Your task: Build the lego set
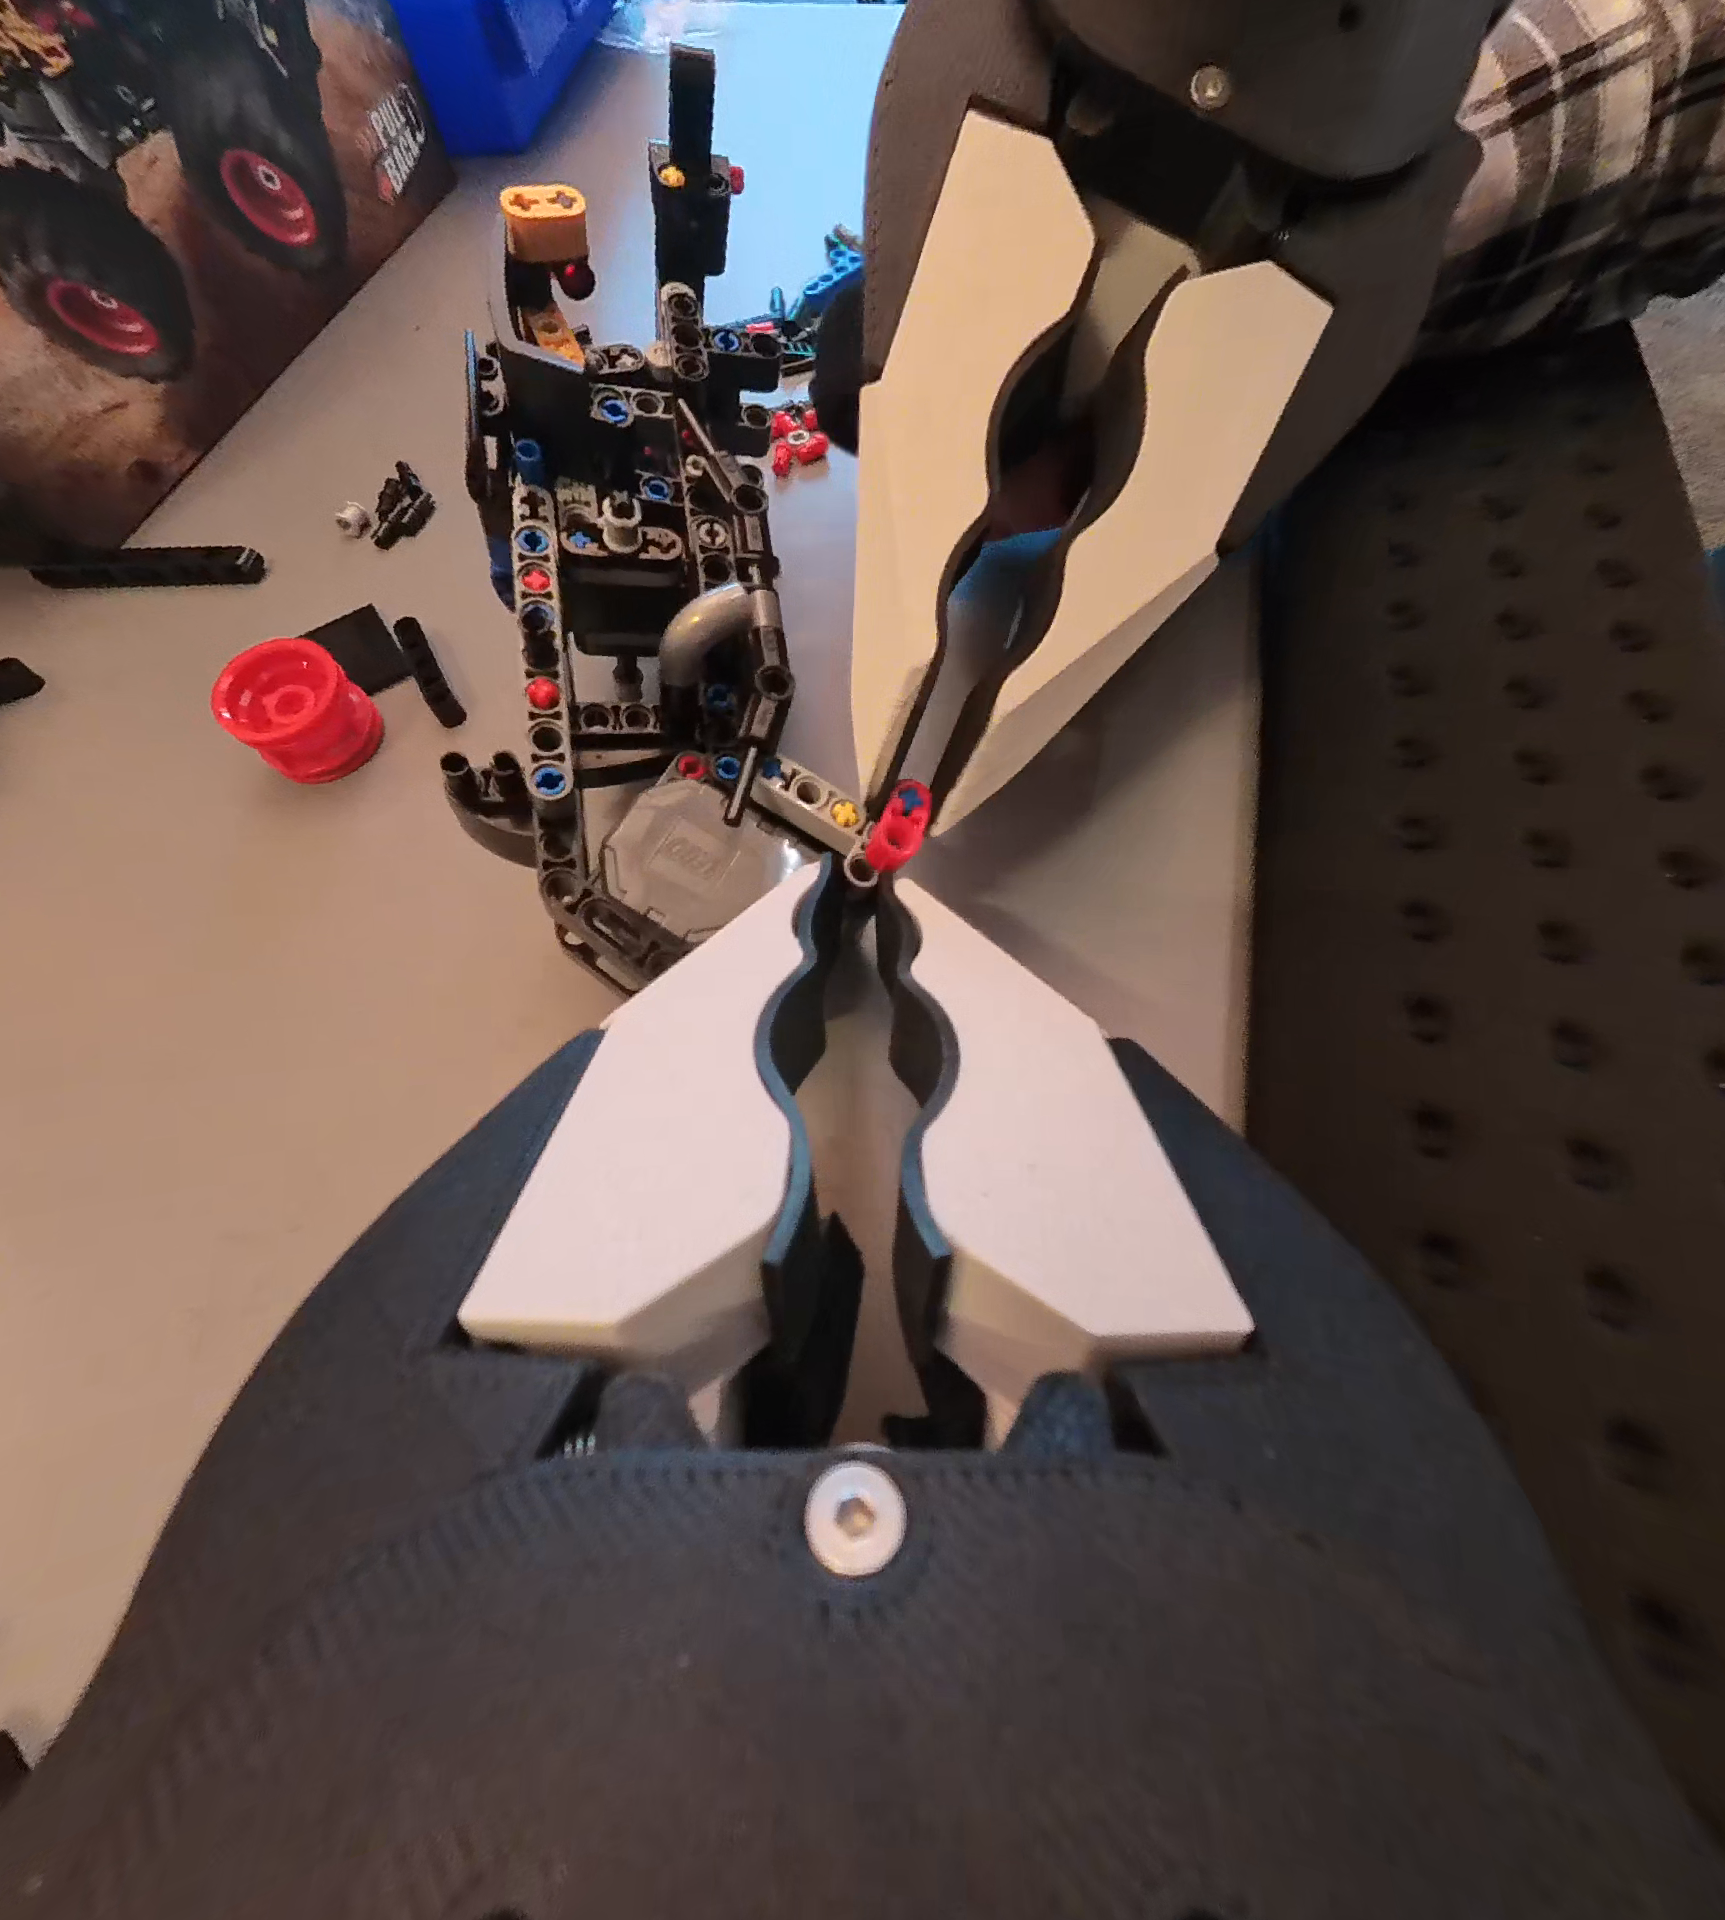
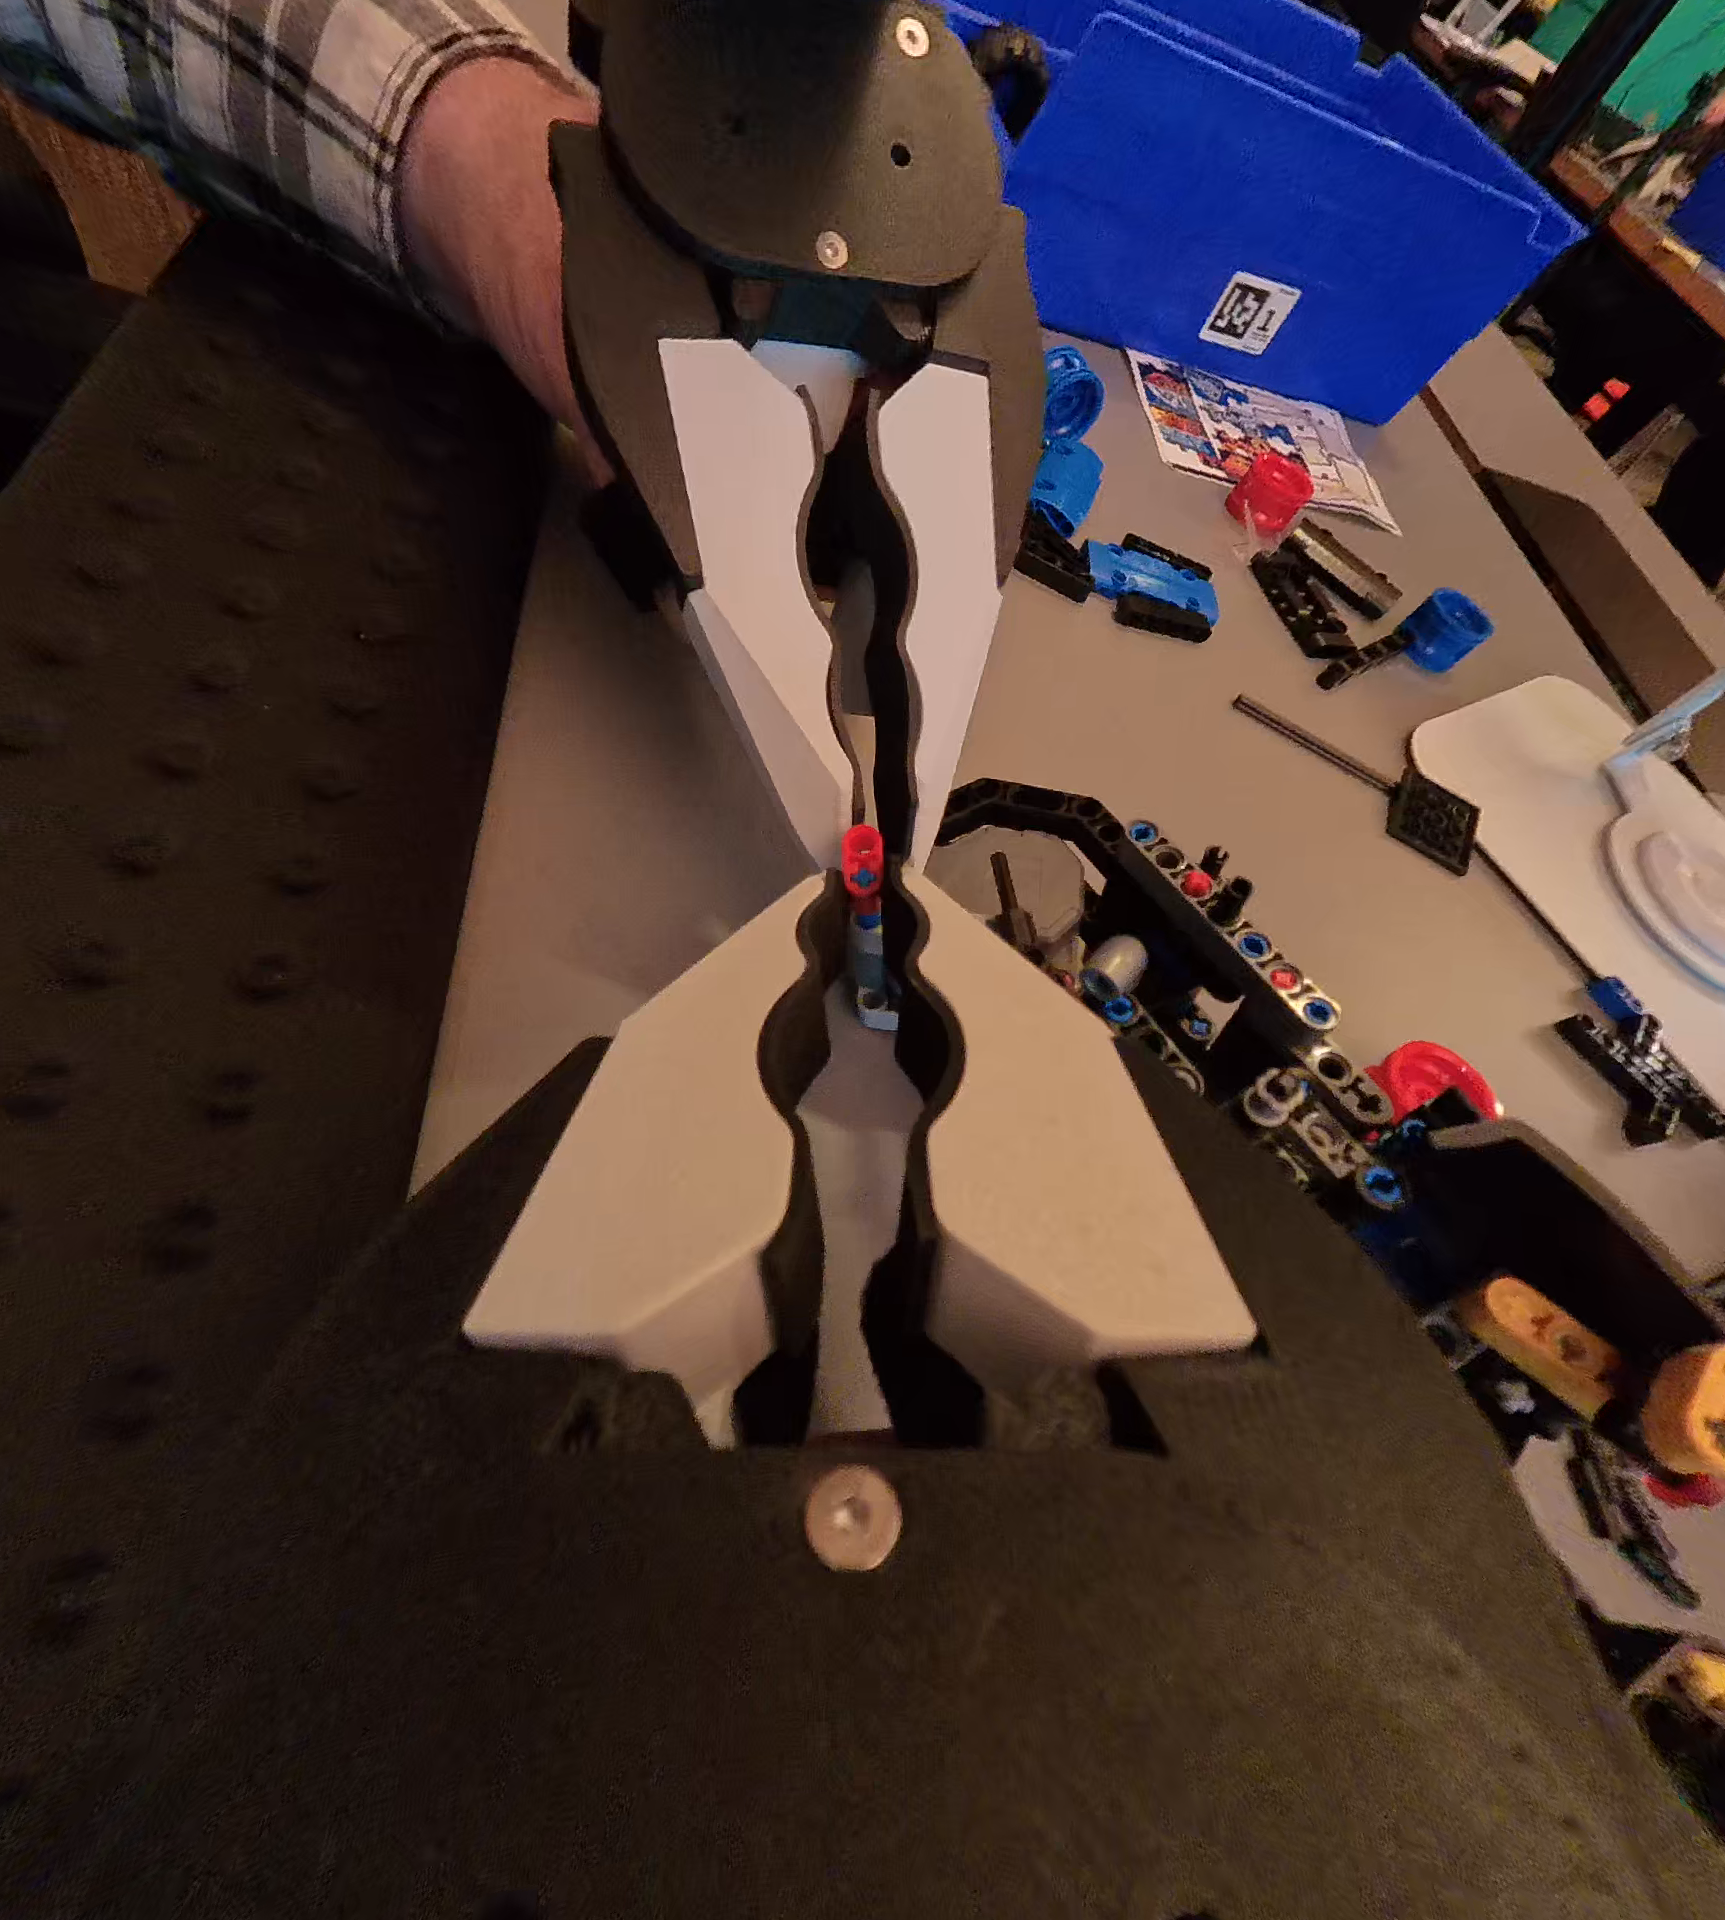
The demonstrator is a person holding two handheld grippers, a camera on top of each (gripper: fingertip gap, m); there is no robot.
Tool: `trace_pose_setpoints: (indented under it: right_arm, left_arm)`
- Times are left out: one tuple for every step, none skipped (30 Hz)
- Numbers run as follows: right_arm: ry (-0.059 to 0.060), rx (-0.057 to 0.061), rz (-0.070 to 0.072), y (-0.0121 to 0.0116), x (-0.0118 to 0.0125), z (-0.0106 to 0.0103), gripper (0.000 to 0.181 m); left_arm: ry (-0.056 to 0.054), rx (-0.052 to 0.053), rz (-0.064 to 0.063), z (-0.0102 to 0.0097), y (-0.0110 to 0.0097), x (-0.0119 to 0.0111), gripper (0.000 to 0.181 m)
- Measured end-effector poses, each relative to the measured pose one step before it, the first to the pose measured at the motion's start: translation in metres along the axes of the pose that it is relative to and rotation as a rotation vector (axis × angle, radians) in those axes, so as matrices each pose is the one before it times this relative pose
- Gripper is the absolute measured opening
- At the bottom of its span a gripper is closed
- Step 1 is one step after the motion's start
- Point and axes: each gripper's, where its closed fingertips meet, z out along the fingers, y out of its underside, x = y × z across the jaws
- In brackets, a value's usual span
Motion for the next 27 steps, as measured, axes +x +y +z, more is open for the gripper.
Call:
trace_pose_setpoints:
  right_arm:
    - [-0.0079,0.0051,0.0271,0.00005,0.00126,0.00002,0.005]
    - [-0.0089,0.0061,0.0263,-0.00011,0.00117,0.00009,0.006]
    - [-0.0065,0.0020,0.0203,-0.00005,0.00127,0.00000,0.005]
    - [-0.0022,0.0011,0.0109,-0.00020,0.00113,0.00011,0.005]
    - [-0.0004,0.0025,0.0123,-0.00037,0.00101,0.00043,0.005]
    - [-0.0001,0.0011,0.0106,-0.00012,0.00099,0.00010,0.005]
    - [-0.0016,0.0007,0.0112,0.00025,0.00101,-0.00027,0.005]
    - [-0.0012,0.0034,0.0121,0.00014,0.00107,-0.00016,0.005]
    - [0.0006,0.0007,0.0034,0.00006,0.00063,0.00004,0.005]
    - [0.0018,-0.0031,-0.0074,-0.00011,0.00013,0.00018,0.005]
    - [0.0018,-0.0010,-0.0030,0.00011,0.00052,0.00001,0.005]
    - [0.0014,0.0009,0.0006,0.00023,0.00070,-0.00021,0.005]
    - [0.0035,-0.0038,0.0016,0.00033,0.00046,-0.00028,0.005]
    - [0.0078,-0.0076,-0.0122,0.00016,0.00011,0.00006,0.005]
    - [0.0074,-0.0094,-0.0142,0.00009,0.00013,-0.00001,0.005]
    - [0.0073,-0.0091,-0.0152,0.00014,-0.00005,0.00008,0.005]
    - [0.0085,-0.0106,-0.0152,0.00011,0.00005,0.00006,0.005]
    - [0.0099,-0.0155,-0.0225,0.00013,-0.00002,0.00015,0.005]
    - [0.0091,-0.0153,-0.0197,0.00004,0.00021,0.00014,0.005]
    - [0.0104,-0.0165,-0.0191,0.00019,0.00002,0.00013,0.005]
    - [0.0093,-0.0167,-0.0172,0.00031,0.00019,0.00006,0.006]
    - [0.0046,-0.0160,-0.0011,0.00024,0.00020,-0.00011,0.006]
    - [0.0064,-0.0184,-0.0088,0.00026,0.00018,0.00000,0.005]
    - [0.0076,-0.0197,-0.0151,0.00006,0.00028,0.00020,0.005]
    - [0.0053,-0.0193,-0.0138,0.00032,0.00026,0.00044,0.005]
    - [-0.0071,-0.0336,-0.0015,0.00301,-0.00088,0.00161,0.005]
    - [-0.0005,-0.0237,-0.0072,0.00246,-0.00019,0.00136,0.005]
  left_arm:
    - [-0.0020,-0.0001,-0.0007,-0.00001,0.00008,-0.00131,0.004]
    - [0.0034,0.0011,-0.0017,0.00018,-0.00025,-0.00075,0.004]
    - [0.0077,0.0029,-0.0136,0.00021,-0.00026,-0.00077,0.004]
    - [0.0072,0.0025,-0.0077,0.00025,-0.00043,-0.00051,0.005]
    - [0.0001,0.0011,0.0075,0.00019,-0.00021,-0.00084,0.005]
    - [-0.0064,0.0009,0.0129,0.00032,-0.00032,-0.00103,0.006]
    - [-0.0042,0.0018,0.0049,0.00034,-0.00039,-0.00075,0.007]
    - [-0.0005,0.0051,0.0021,0.00066,-0.00125,-0.00001,0.016]
    - [-0.0102,-0.0016,0.0086,0.00112,-0.00033,-0.00102,0.015]
    - [-0.0081,-0.0019,0.0151,0.00119,-0.00041,-0.00066,0.011]
    - [0.0015,-0.0013,0.0117,0.00108,-0.00048,0.00039,0.008]
    - [-0.0012,-0.0013,0.0043,0.00075,-0.00028,-0.00069,0.009]
    - [0.0039,-0.0001,-0.0013,0.00038,-0.00007,-0.00052,0.008]
    - [0.0021,-0.0014,0.0028,0.00007,0.00000,-0.00009,0.008]
    - [-0.0018,-0.0034,0.0100,0.00005,0.00016,0.00024,0.008]
    - [-0.0024,-0.0001,0.0022,0.00009,0.00002,-0.00005,0.007]
    - [0.0024,0.0020,-0.0049,-0.00012,0.00008,0.00000,0.007]
    - [0.0024,0.0010,-0.0018,0.00002,0.00006,-0.00004,0.007]
    - [0.0002,0.0000,0.0011,-0.00005,0.00004,-0.00012,0.007]
    - [0.0000,-0.0001,-0.0002,0.00002,0.00001,-0.00012,0.007]
    - [0.0007,0.0008,-0.0013,-0.00002,0.00009,-0.00017,0.007]
    - [-0.0015,0.0001,-0.0002,0.00013,-0.00009,-0.00018,0.007]
    - [-0.0010,0.0003,0.0008,0.00014,-0.00011,-0.00018,0.007]
    - [0.0020,0.0005,-0.0027,0.00008,-0.00002,-0.00017,0.007]
    - [0.0006,0.0001,-0.0017,0.00010,0.00012,-0.00043,0.007]
    - [-0.0015,-0.0022,0.0037,0.00026,0.00026,-0.00011,0.006]
    - [-0.0004,-0.0007,0.0090,0.00067,-0.00038,0.00079,0.006]
